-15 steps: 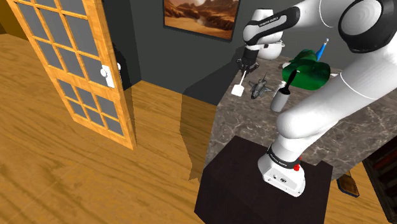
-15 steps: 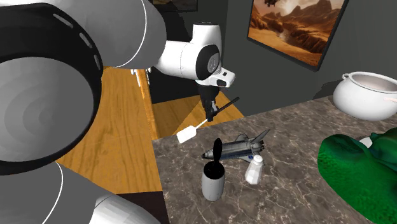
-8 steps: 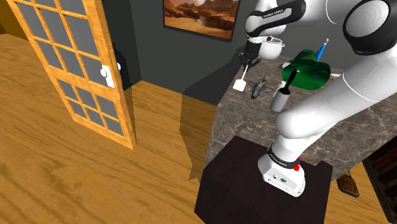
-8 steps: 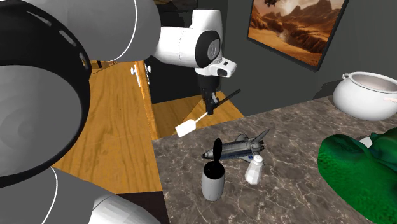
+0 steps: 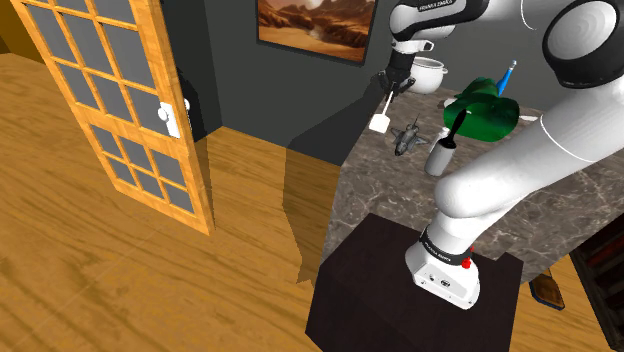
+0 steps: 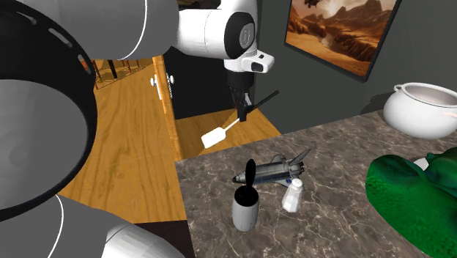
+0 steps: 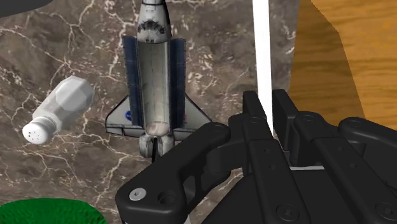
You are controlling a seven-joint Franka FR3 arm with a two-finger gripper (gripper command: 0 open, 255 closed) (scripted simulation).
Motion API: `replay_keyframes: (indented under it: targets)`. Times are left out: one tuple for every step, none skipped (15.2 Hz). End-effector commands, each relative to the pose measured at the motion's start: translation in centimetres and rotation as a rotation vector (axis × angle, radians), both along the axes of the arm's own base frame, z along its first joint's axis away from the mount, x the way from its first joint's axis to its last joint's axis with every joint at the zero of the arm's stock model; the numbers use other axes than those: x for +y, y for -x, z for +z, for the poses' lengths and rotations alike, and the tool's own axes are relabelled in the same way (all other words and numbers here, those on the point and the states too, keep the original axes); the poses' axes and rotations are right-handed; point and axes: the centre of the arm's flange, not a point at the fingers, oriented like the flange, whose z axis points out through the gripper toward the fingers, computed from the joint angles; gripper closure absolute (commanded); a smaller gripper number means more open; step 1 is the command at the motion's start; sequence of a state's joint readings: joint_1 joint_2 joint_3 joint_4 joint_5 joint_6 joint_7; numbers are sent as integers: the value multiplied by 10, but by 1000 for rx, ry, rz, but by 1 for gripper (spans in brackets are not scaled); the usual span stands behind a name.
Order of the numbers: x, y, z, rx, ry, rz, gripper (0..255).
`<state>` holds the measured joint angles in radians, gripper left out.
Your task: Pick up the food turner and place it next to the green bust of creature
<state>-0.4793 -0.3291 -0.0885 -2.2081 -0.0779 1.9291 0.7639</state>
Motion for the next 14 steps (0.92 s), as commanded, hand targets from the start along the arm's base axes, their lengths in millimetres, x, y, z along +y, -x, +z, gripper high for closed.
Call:
replay_keyframes:
  targets:
    - [0, 0, 11, 0, 0, 0, 255]
    - [0, 0, 16, 0, 0, 0, 255]
    - [0, 0, 21, 0, 0, 0, 255]
    - [0, 0, 27, 0, 0, 0, 255]
    - [0, 0, 32, 0, 0, 0, 255]
    - [0, 0, 37, 0, 0, 0, 255]
    - [0, 0, 42, 0, 0, 0, 255]
    - [0, 0, 48, 0, 0, 0, 255]
    - [0, 0, 53, 0, 0, 0, 255]
    - [0, 0, 58, 0, 0, 0, 255]
    - [0, 0, 64, 0, 0, 0, 255]
    - [0, 0, 69, 0, 0, 0, 255]
    - [0, 0, 74, 0, 0, 0, 255]
    - [0, 0, 79, 0, 0, 0, 255]
